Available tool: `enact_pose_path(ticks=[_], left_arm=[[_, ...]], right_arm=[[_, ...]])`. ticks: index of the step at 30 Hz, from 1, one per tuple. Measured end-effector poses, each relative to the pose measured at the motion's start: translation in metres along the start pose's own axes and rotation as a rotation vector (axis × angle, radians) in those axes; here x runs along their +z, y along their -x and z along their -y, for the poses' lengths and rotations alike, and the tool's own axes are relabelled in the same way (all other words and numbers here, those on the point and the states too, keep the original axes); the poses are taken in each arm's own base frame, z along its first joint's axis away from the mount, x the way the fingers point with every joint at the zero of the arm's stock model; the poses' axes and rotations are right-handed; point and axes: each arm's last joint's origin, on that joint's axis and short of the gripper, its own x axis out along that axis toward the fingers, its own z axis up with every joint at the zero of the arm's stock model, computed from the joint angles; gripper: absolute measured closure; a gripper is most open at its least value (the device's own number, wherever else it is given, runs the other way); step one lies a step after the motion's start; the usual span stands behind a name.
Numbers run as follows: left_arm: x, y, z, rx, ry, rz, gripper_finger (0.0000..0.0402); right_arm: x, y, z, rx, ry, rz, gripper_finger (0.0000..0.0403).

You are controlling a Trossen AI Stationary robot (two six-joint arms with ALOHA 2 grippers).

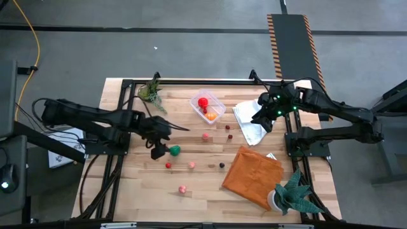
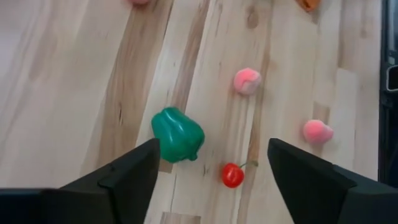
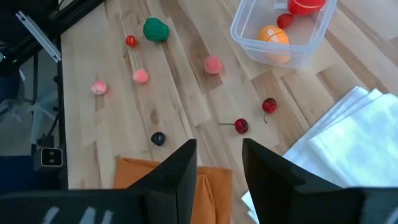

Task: Pick and placing Produce into tupperware
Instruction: Put the green bell pepper into the transparent bin

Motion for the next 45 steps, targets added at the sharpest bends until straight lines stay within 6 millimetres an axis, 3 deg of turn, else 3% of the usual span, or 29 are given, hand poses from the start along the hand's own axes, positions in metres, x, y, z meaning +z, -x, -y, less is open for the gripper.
enact_pose_path(ticks=[15, 29, 45], left_arm=[[0.002, -0.009, 0.0, 0.008, 0.08, -0.026, 0.0043], [0.003, -0.013, -0.002, 0.06, 0.188, -0.01, 0.005], [0.005, -0.05, -0.006, 0.11, 0.198, -0.113, 0.0053]], right_arm=[[0.0, 0.0, 0.001, -0.027, 0.042, 0.005, 0.0284], [0.0, 0.0, 0.001, -0.036, 0.084, 0.006, 0.0284], [0.0, 0.0, 0.001, -0.034, 0.085, 0.007, 0.0284]])
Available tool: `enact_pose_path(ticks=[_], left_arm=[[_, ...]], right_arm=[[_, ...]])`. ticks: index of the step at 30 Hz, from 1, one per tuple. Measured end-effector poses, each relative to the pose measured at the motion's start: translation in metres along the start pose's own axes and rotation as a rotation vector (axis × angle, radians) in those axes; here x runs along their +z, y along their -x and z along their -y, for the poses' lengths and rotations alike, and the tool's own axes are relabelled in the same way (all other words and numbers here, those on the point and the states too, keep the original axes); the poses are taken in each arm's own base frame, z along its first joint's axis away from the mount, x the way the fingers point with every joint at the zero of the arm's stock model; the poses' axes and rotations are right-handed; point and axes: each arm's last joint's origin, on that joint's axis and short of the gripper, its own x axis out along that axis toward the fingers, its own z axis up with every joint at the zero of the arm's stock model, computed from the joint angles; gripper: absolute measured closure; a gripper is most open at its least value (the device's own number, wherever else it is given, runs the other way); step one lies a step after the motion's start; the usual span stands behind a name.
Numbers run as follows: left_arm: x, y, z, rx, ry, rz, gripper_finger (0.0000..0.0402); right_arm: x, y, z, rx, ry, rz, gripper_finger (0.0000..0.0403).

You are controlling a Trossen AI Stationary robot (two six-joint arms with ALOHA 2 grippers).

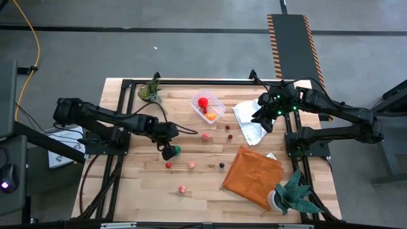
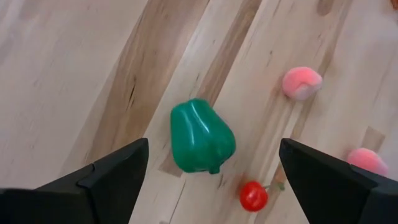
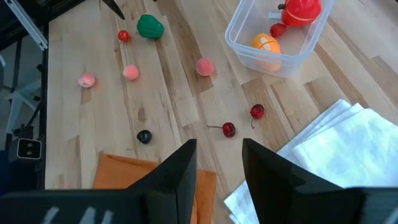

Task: Pick and placing Produce into tupperware
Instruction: Put the green bell pepper into the transparent bin

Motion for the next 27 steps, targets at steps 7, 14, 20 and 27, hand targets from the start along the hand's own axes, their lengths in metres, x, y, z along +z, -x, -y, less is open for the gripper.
enact_pose_path(ticks=[7, 14, 20, 27], left_arm=[[0.001, -0.011, 0.0, 0.015, 0.003, -0.029, 0.0053], [0.003, -0.02, 0.0, 0.02, 0.004, -0.036, 0.0054], [0.003, -0.024, 0.0, 0.029, 0.008, -0.04, 0.0054], [0.002, -0.032, -0.002, 0.059, 0.006, -0.07, 0.0054]], right_arm=[[0.0, 0.0, 0.0, 0.001, 0.012, 0.003, 0.0284], [0.0, 0.0, 0.0, 0.001, 0.02, 0.005, 0.0284], [0.001, 0.0, 0.0, 0.001, 0.028, 0.005, 0.0284], [0.001, 0.0, 0.0, 0.001, 0.028, 0.007, 0.0284]])
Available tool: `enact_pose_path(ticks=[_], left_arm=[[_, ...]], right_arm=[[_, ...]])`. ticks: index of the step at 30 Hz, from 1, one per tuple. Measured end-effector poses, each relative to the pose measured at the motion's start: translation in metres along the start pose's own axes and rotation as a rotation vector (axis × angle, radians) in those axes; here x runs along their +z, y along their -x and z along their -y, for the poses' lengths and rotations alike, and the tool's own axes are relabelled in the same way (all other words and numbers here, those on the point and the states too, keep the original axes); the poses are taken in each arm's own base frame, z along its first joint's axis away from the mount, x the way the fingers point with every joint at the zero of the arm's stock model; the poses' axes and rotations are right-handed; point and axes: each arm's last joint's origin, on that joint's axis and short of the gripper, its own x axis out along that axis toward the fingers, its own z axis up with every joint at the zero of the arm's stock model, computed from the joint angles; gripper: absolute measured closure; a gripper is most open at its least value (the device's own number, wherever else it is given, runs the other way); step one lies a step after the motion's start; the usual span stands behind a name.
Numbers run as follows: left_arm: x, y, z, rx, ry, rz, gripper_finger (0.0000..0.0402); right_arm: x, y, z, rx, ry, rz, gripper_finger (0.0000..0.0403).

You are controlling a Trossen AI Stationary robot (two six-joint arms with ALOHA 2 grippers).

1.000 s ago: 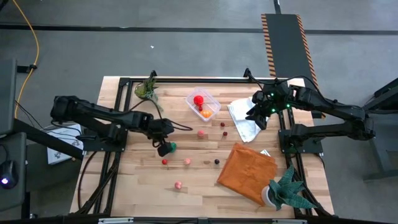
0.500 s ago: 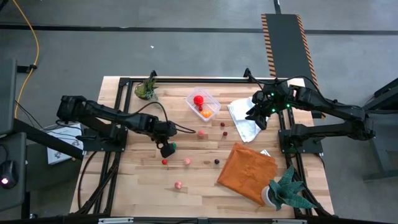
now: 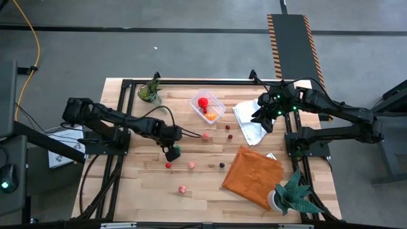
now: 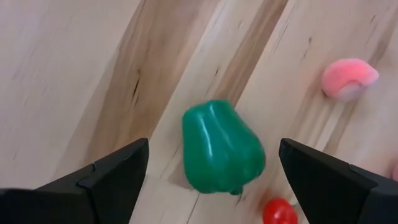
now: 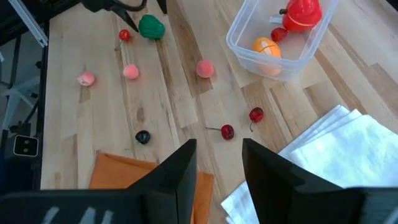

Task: Pick and placing Produce into tupperware
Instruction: Put the green bell pepper into the transparent bin

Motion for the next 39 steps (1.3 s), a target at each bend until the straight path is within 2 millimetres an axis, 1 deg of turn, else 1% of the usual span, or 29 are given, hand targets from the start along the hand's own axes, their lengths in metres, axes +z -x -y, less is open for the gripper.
enact_pose_path(ticks=[6, 11, 21, 28, 33, 39], left_arm=[[0.0002, -0.0075, -0.0004, 0.012, 0.0, -0.022, 0.0054], [-0.0004, -0.0093, -0.0009, 0.019, 0.0, -0.032, 0.0054], [-0.001, -0.0091, -0.0026, 0.06, -0.001, -0.023, 0.0054], [-0.005, -0.0087, -0.0055, 0.098, 0.001, -0.06, 0.0054], [-0.0044, -0.0086, -0.0051, 0.094, -0.002, -0.053, 0.0054], [-0.0038, -0.0087, -0.0047, 0.088, -0.066, -0.05, 0.0054]], right_arm=[[0.0, 0.0, 0.0, 0.0, 0.0, 0.001, 0.0284], [0.0001, 0.0, 0.0, 0.0, 0.0, 0.001, 0.0284], [0.0001, 0.0, 0.0, 0.0, 0.0, 0.001, 0.0284], [0.0001, 0.0, 0.0, 0.0, 0.0, 0.001, 0.0284], [0.0001, 0.0, 0.0, 0.0, 0.004, 0.001, 0.0284], [0.0001, 0.0, 0.0, 0.0, 0.008, 0.001, 0.0284]])
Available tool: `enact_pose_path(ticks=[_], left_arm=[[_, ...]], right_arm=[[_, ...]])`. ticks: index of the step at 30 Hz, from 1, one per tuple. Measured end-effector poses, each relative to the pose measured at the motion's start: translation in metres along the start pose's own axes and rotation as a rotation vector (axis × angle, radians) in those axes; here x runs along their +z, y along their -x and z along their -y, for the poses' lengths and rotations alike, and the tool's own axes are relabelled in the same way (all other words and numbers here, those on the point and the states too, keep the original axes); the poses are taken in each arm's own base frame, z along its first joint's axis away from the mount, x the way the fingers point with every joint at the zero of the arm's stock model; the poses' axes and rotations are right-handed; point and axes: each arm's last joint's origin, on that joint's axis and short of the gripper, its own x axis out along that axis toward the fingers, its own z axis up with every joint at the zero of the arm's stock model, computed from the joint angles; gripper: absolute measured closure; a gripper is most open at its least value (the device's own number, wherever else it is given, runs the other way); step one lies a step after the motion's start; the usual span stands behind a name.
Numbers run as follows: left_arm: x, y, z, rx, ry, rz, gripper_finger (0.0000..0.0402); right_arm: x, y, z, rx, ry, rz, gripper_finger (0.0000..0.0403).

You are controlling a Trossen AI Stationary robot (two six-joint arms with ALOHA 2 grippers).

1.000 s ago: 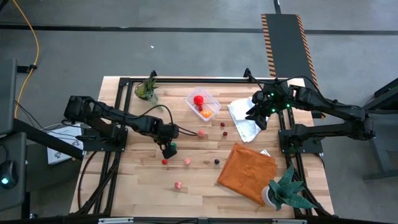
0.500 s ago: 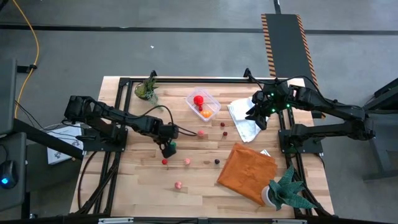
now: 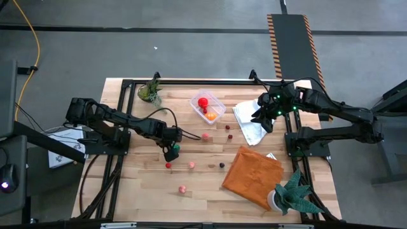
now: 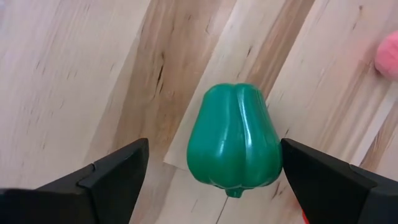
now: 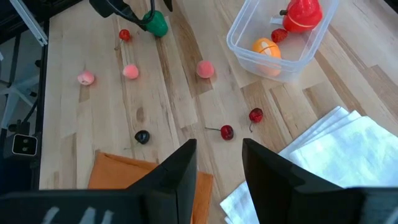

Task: Pick and placing Produce into tupperware
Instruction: Put the green bell pepper into the transparent bin

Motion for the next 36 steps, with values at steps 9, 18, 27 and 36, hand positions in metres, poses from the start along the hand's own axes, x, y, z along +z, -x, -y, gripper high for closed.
enact_pose_path(ticks=[9, 18, 27, 36], left_arm=[[0.0, 0.0, 0.0001, -0.002, -0.095, -0.001, 0.0054], [0.0001, 0.0, 0.0001, -0.003, -0.194, 0.0, 0.0054], [-0.0002, 0.0, 0.0012, -0.032, -0.248, -0.008, 0.0054], [0.0036, 0.0001, 0.0033, -0.056, -0.258, 0.031, 0.0054]], right_arm=[[0.0, 0.0, 0.0, 0.0, 0.0, 0.0, 0.0284], [0.0, 0.0, 0.0, 0.0, 0.0, 0.0, 0.0284], [0.0, 0.0, 0.0002, -0.006, 0.008, 0.001, 0.0284], [0.0001, 0.0, 0.0008, -0.028, 0.011, 0.003, 0.0284]])
